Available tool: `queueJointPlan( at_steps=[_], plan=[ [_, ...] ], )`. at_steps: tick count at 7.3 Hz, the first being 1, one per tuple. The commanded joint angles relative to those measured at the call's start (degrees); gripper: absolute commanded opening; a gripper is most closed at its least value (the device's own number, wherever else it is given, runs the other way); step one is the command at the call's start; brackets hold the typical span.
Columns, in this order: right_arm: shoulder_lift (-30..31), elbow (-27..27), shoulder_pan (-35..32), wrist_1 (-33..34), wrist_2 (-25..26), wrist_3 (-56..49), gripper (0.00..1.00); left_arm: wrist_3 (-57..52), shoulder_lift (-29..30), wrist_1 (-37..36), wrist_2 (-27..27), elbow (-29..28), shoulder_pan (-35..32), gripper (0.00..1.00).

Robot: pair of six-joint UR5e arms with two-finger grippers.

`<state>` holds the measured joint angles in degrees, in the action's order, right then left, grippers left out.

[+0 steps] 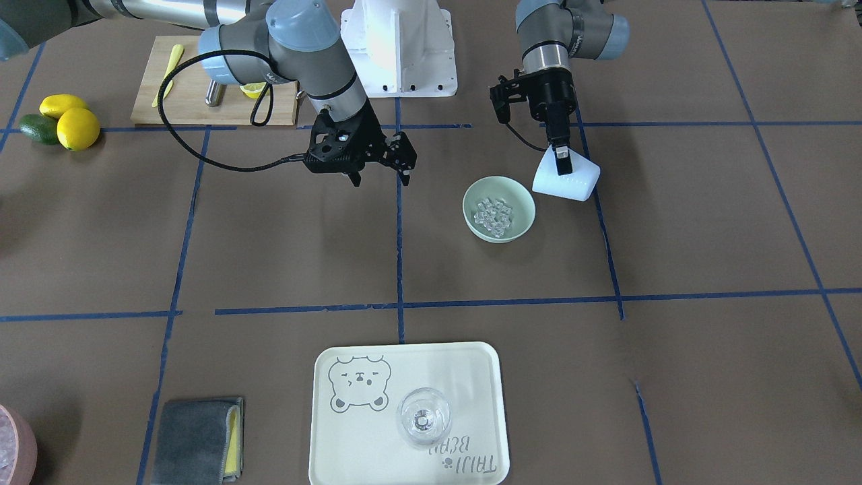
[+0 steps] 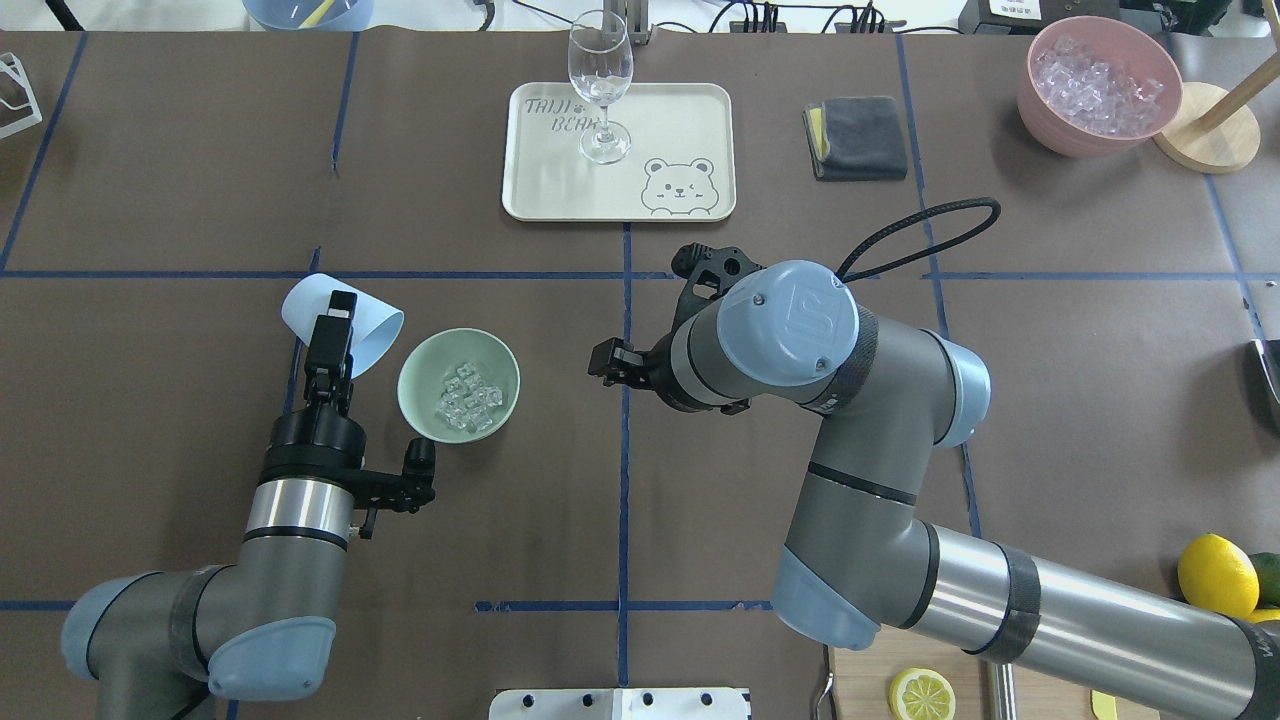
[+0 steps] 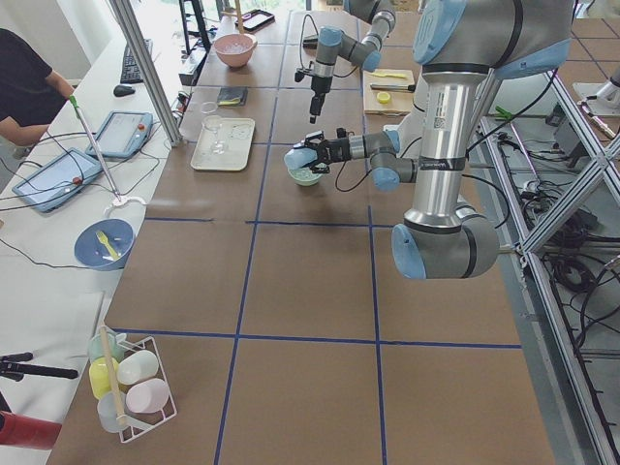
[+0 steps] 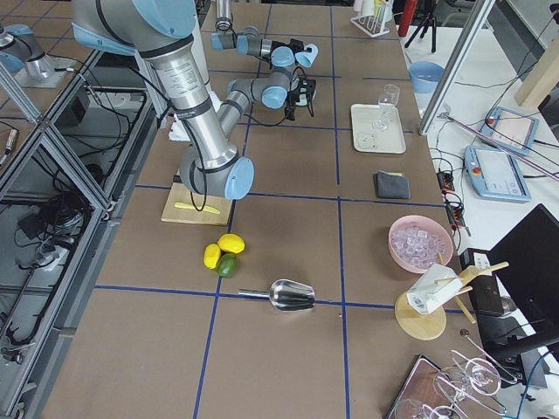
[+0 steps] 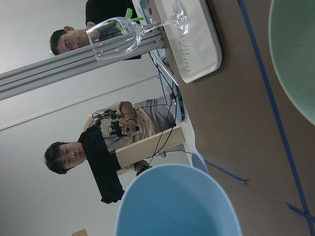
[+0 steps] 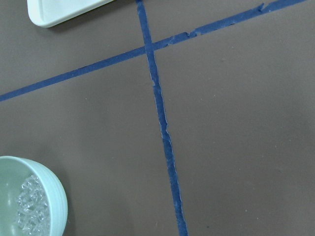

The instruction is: Pour ice into bowl

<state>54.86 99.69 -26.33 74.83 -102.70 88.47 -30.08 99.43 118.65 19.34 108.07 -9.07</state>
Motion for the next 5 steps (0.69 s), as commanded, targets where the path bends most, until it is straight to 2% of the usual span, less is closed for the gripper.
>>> queueJointPlan(
  at_steps=[1,3,5],
  plan=[
    [-0.1,0.1,0.1,0.0,0.0,0.1,1.00,0.1,-1.3,0.0,10.7,5.3,-0.5,0.00],
    [-0.2,0.1,0.3,0.1,0.0,0.6,1.00,5.7,-1.5,0.0,13.5,7.5,-2.5,0.00],
    [-0.6,-0.1,0.9,0.0,0.3,1.7,1.00,13.5,-2.0,0.2,23.4,9.2,-8.0,0.00]
  ],
)
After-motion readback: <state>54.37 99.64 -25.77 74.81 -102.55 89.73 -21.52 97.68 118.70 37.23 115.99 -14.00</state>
